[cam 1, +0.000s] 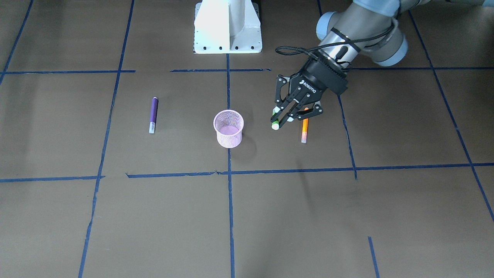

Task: Collect pens into pen holder
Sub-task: 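Carry the green highlighter over the lavender cup and release it inside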

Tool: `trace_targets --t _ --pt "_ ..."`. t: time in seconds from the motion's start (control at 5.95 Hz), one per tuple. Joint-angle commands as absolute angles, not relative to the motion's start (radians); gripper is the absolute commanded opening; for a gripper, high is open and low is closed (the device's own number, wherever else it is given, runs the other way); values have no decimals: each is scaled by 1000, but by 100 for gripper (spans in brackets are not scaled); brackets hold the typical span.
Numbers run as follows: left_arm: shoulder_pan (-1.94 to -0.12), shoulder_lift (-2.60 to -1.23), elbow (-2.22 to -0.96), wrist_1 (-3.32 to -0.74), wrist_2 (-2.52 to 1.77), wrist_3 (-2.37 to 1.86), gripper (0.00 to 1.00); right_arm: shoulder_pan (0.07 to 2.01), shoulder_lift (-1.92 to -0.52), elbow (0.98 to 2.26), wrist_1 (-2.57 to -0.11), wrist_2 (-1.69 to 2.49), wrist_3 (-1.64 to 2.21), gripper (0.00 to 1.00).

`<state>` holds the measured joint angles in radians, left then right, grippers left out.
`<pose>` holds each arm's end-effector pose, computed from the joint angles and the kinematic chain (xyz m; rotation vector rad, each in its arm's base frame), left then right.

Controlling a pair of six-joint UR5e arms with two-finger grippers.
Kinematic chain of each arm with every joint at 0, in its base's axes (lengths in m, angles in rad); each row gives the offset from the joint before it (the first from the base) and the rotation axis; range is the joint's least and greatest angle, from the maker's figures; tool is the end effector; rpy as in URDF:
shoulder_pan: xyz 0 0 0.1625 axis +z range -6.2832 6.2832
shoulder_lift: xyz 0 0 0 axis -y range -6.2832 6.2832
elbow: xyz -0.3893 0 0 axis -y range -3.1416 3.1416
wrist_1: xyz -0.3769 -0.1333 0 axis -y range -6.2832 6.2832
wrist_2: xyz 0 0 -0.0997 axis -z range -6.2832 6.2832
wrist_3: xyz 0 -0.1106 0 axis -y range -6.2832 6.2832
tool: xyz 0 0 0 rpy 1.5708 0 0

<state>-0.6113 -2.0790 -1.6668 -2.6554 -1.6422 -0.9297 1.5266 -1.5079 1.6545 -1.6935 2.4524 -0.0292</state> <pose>0.4173 -0.4456 0.1765 0.9461 1.3994 0.0826 0.0259 -0.5003 0.5639 0.0157 -0.8819 -0.0791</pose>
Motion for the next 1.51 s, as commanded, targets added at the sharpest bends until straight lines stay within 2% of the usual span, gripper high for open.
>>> trace_targets --t 0.0,0.17,0.5,1.01,1.34 --pt "-531 -2115 -1606 -2838 -1536 -927 0 1523 -1508 1658 -1694 2453 -29 100" --pt "-531 -2108 -1603 -2906 -1519 -922 0 1520 -1508 1658 -1694 2453 -29 100" --pt "-522 -2161 -1510 -2913 -1425 -882 0 1520 -1508 1660 -1694 2453 -29 100" --pt "-479 -2167 -1404 -3014 -1344 -882 0 1519 -1508 1658 -1694 2453 -29 100" --pt "-450 -2172 -1397 -3016 -1324 -882 0 1519 -1508 1657 -1694 2453 -29 100"
